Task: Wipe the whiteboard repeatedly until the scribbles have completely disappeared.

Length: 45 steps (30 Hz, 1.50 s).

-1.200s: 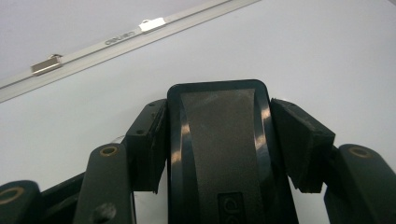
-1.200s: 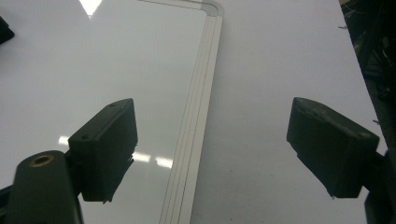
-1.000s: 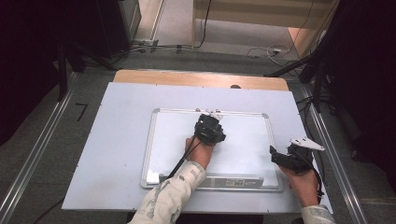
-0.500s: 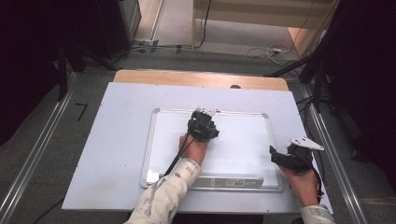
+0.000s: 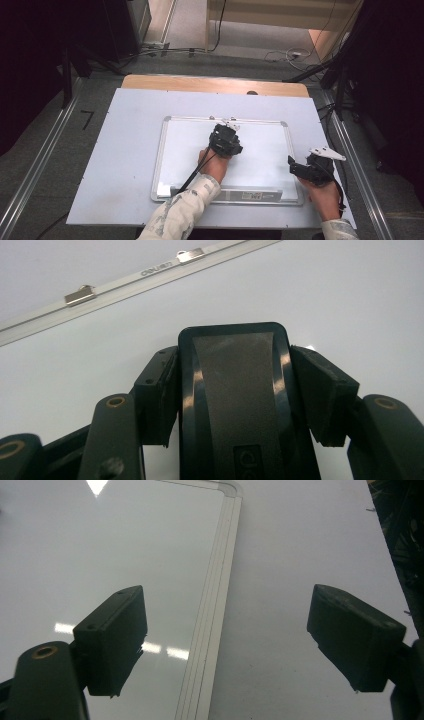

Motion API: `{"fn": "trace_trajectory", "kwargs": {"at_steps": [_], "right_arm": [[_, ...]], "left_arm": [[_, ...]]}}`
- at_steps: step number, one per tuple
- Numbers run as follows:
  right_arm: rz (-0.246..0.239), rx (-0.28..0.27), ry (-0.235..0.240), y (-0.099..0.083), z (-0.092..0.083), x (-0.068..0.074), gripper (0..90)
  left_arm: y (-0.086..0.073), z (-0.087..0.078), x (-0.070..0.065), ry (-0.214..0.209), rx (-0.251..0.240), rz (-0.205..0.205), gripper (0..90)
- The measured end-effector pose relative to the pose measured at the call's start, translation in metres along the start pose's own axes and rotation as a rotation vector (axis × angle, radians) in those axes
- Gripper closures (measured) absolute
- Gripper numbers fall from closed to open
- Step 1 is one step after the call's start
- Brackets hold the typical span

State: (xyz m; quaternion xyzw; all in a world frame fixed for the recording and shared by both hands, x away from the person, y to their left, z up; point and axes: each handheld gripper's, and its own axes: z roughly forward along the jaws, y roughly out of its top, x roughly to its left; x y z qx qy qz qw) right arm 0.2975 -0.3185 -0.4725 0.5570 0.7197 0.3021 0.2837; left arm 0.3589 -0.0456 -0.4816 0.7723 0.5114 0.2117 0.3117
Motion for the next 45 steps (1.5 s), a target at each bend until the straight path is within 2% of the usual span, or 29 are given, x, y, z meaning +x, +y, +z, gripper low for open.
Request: {"fn": "trace_trajectory", "kwargs": {"at_steps": [5, 9, 15, 20, 22, 26, 36, 42, 45], "right_arm": [[0.000, 0.000, 0.000, 0.000, 0.000, 0.000, 14.9], [0.001, -0.001, 0.000, 0.000, 0.000, 0.000, 14.9], [0.003, -0.004, 0.002, -0.001, -0.001, -0.002, 14.9], [0.004, -0.003, -0.001, -0.001, -0.001, -0.002, 14.9], [0.001, 0.000, -0.002, -0.001, -0.001, -0.001, 14.9], [0.001, 0.001, -0.003, 0.000, 0.000, 0.000, 14.9], [0.000, -0.002, 0.000, 0.000, 0.000, -0.001, 14.9], [0.000, -0.003, 0.002, 0.000, 0.000, 0.000, 14.9], [0.002, -0.004, 0.001, 0.000, -0.001, -0.001, 14.9]], "left_arm": [[0.003, 0.003, -0.011, -0.011, -0.001, 0.018, 40.4], [0.005, 0.005, -0.012, -0.013, -0.004, 0.033, 39.8], [0.007, 0.006, -0.001, 0.013, 0.001, 0.033, 39.2], [0.005, 0.004, 0.016, 0.037, 0.003, 0.010, 39.1], [0.004, 0.003, 0.018, 0.038, 0.000, 0.004, 39.1], [0.003, 0.003, 0.014, 0.048, -0.004, 0.003, 39.2], [0.007, 0.006, -0.006, 0.018, 0.001, 0.029, 39.2], [0.012, 0.010, -0.006, 0.009, 0.003, 0.018, 38.5], [0.015, 0.013, -0.001, 0.020, 0.004, 0.010, 38.4]]}}
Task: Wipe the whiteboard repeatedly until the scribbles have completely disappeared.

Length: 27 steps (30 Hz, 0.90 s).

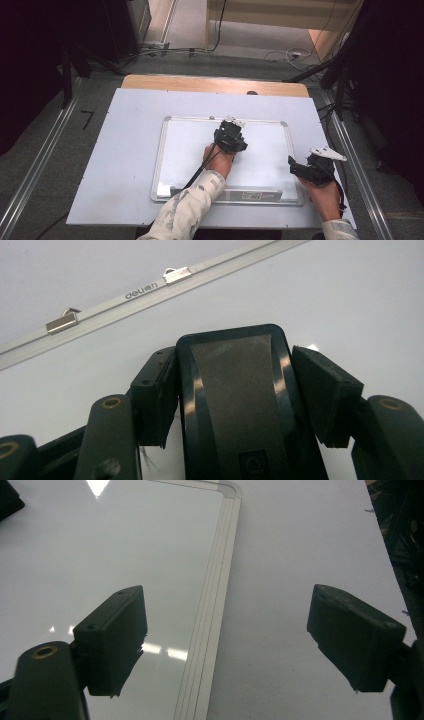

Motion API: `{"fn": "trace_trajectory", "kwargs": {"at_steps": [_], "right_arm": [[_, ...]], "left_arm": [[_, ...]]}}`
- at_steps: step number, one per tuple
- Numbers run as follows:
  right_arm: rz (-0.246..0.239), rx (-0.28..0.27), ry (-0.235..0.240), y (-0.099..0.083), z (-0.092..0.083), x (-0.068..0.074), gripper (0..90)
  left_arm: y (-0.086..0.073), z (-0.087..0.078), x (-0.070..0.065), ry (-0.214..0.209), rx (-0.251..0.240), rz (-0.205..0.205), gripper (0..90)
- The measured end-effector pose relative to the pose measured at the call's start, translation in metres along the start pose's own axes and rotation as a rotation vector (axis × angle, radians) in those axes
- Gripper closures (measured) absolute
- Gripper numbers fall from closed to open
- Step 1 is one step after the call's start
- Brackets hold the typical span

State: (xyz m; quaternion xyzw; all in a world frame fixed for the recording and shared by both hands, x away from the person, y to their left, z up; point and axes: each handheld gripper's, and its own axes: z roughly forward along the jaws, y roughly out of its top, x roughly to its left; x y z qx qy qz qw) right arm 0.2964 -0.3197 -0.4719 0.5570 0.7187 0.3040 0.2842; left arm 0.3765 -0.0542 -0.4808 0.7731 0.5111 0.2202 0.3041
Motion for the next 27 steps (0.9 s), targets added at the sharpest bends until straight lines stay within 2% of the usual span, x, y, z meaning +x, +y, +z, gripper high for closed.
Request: {"fn": "trace_trajectory", "kwargs": {"at_steps": [8, 19, 22, 27], "right_arm": [[0.006, -0.001, 0.000, -0.001, -0.001, -0.002, 14.9], [0.005, 0.001, -0.003, -0.001, -0.001, -0.002, 14.9], [0.004, 0.002, -0.004, -0.001, -0.001, -0.001, 14.9], [0.003, 0.004, -0.003, 0.000, 0.000, -0.001, 14.9]], "left_arm": [[0.003, 0.002, 0.024, 0.041, 0.014, -0.037, 38.3], [-0.006, -0.004, 0.060, 0.085, 0.014, -0.094, 38.2], [-0.008, -0.006, 0.063, 0.086, 0.016, -0.097, 38.0], [-0.006, -0.005, 0.057, 0.090, 0.021, -0.083, 38.4]]}}
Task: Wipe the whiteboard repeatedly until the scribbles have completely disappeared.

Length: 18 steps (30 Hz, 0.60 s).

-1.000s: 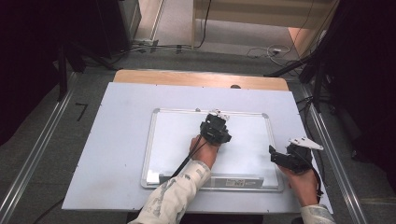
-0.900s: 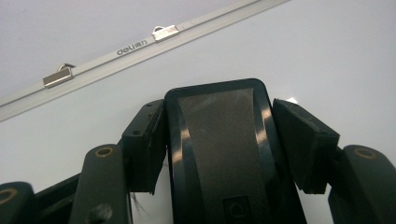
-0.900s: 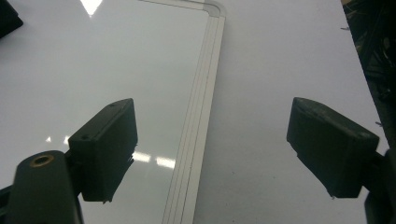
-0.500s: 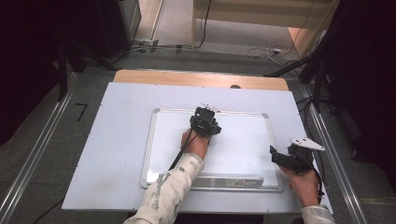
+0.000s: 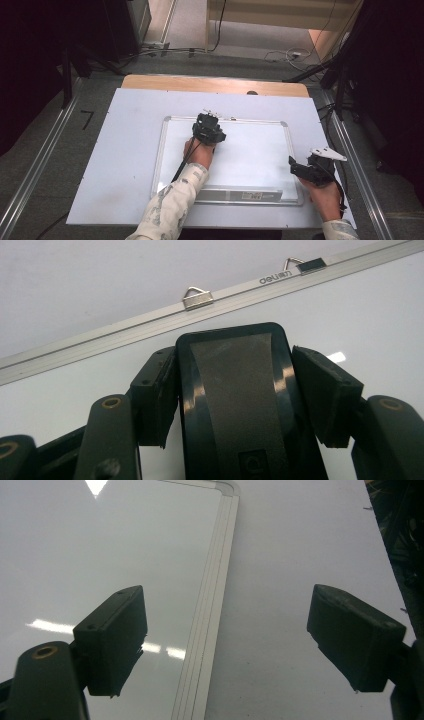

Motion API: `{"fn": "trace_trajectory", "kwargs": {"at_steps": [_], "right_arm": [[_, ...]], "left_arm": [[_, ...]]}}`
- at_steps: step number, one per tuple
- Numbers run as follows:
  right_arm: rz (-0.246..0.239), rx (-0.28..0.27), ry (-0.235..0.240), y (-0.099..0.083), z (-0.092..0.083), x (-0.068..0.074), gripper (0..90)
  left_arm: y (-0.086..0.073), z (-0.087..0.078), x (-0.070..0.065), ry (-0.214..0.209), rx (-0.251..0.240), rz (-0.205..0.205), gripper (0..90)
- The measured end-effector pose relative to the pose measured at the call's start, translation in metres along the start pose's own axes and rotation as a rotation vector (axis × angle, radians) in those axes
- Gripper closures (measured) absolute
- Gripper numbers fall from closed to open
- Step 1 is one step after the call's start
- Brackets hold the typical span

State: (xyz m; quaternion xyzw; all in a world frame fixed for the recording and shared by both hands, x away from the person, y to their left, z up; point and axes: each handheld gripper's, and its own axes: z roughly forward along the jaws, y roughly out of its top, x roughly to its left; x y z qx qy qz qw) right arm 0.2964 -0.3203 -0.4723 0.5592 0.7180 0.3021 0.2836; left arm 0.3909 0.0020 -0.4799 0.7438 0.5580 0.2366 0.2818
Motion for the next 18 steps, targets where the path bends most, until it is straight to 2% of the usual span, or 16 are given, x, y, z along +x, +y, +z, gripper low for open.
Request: {"fn": "trace_trajectory", "kwargs": {"at_steps": [7, 14, 18], "right_arm": [[-0.004, -0.002, 0.003, 0.000, 0.000, 0.000, 14.9], [0.000, -0.003, 0.005, 0.000, 0.000, 0.000, 14.9], [-0.001, -0.006, 0.006, 0.000, 0.000, 0.000, 14.9]], "left_arm": [[0.004, 0.003, -0.014, -0.019, -0.001, 0.017, 38.4], [0.009, 0.006, -0.041, -0.058, -0.002, 0.056, 38.4], [0.010, 0.007, -0.051, -0.072, -0.004, 0.073, 38.4]]}}
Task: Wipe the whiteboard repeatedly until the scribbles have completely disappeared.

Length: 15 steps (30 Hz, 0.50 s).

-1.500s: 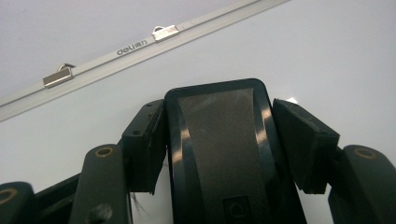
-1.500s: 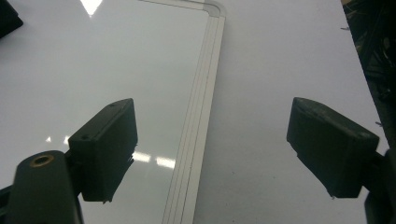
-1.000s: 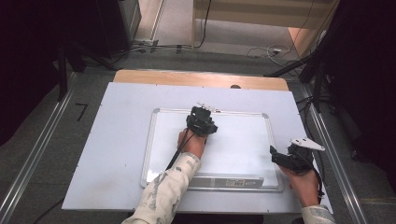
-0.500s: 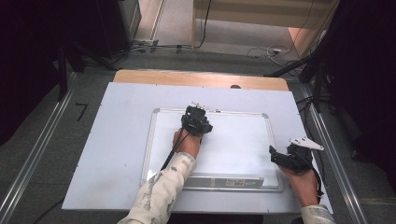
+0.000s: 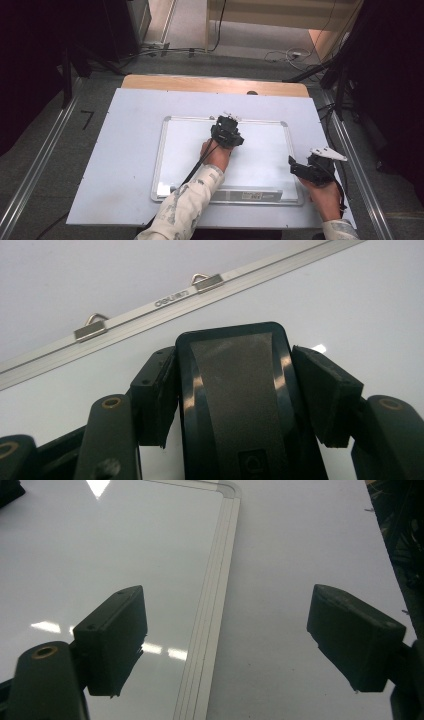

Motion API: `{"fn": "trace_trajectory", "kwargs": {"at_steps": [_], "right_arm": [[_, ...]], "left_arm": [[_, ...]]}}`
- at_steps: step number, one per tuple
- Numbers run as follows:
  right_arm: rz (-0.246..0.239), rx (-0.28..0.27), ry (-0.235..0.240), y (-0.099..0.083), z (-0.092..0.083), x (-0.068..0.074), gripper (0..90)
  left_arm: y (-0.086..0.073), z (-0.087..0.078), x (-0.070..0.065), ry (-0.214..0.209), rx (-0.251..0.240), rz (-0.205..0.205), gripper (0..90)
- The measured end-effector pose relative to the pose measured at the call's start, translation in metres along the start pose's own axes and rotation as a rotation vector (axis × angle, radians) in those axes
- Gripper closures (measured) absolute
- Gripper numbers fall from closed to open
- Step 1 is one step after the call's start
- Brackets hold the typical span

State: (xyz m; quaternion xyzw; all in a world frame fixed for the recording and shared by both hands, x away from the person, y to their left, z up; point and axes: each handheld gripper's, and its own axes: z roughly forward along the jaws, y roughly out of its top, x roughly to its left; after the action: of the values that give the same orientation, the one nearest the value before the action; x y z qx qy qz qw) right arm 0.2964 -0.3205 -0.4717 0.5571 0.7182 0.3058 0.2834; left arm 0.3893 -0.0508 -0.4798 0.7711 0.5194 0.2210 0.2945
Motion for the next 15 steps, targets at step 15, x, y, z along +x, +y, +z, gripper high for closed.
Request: {"fn": "trace_trajectory", "kwargs": {"at_steps": [15], "right_arm": [[0.006, -0.003, -0.001, -0.001, -0.002, -0.002, 15.0]], "left_arm": [[0.001, 0.001, 0.019, 0.038, 0.002, -0.018, 37.3]]}}
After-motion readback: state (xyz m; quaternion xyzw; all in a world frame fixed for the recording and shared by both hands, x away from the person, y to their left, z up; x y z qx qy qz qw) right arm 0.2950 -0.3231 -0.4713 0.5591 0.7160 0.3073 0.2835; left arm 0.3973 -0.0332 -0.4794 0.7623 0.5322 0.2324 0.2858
